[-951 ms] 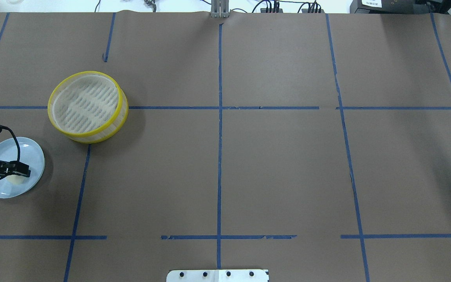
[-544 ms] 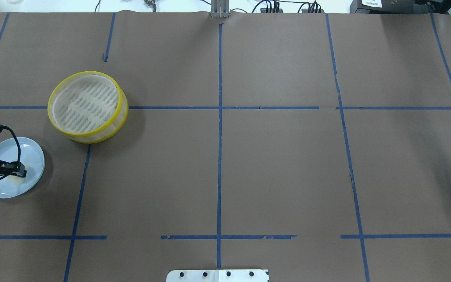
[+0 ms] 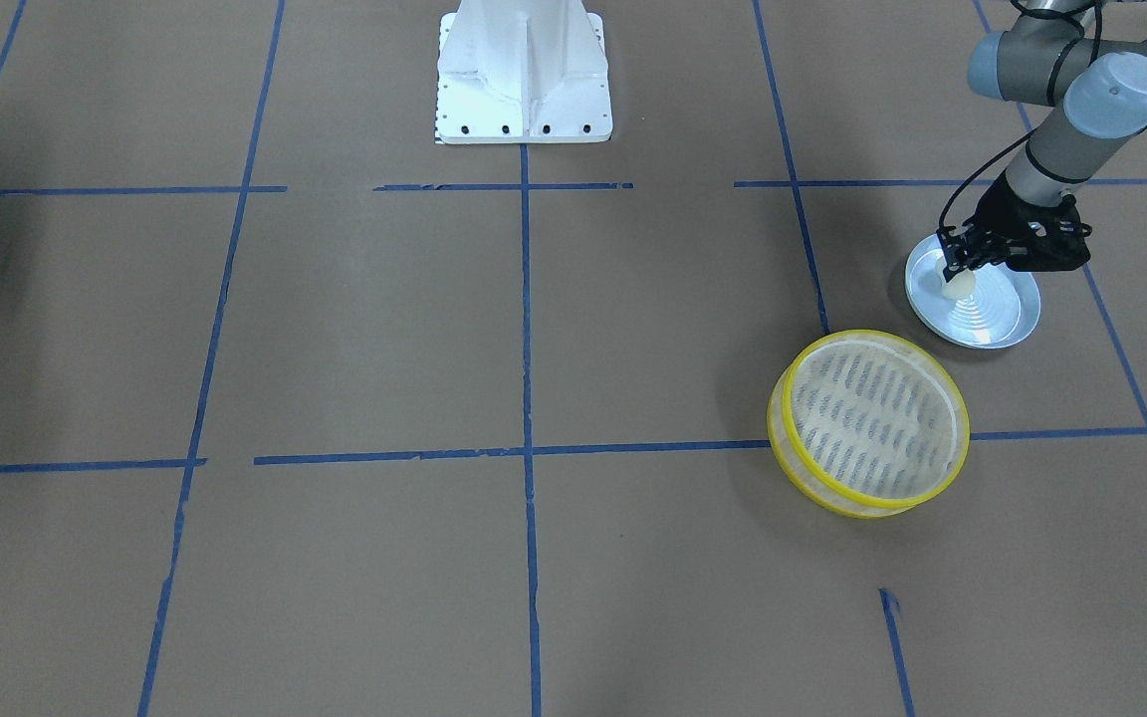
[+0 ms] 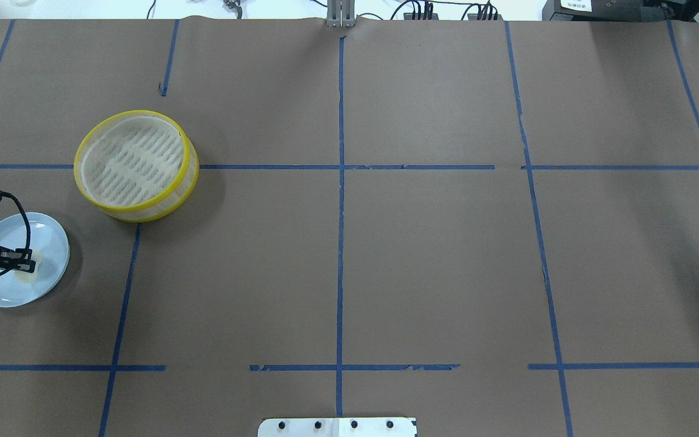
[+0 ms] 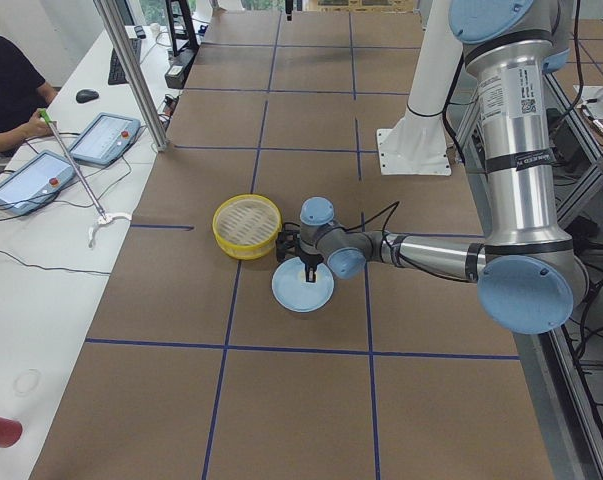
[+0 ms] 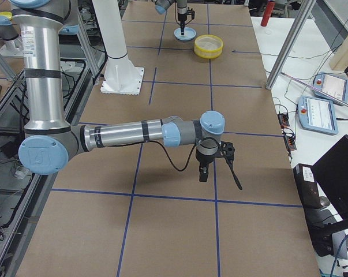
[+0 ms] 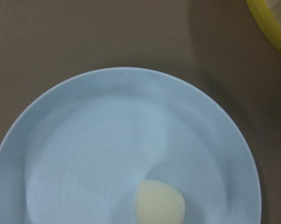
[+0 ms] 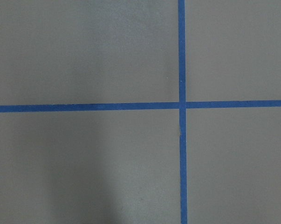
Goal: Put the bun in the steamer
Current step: 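Close the left gripper on the bun and lift it off the plate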
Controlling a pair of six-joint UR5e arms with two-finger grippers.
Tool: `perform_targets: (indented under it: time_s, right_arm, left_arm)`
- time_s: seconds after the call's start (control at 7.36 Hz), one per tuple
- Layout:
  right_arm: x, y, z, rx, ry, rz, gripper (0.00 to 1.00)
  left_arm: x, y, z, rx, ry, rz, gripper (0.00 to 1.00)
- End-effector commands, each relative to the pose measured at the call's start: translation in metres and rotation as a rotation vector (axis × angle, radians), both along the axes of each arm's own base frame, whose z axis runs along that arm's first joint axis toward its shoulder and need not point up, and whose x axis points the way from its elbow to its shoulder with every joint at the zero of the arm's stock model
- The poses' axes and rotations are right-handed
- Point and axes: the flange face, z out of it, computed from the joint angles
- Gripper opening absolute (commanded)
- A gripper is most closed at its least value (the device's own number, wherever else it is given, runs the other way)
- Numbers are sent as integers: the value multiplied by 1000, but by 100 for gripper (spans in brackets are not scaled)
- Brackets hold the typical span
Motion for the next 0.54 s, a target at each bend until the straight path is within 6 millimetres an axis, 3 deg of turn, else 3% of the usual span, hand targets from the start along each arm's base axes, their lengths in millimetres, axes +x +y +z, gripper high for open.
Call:
perform_targets:
  time_s: [0.0, 0.41]
  right_arm:
    - [0, 0, 0, 0, 0, 0, 100]
    - [0, 0, 0, 0, 0, 0, 100]
  left_arm:
    - [-16, 11, -14, 28, 8, 15, 20]
    - [-40, 0, -42, 37, 0, -5, 21]
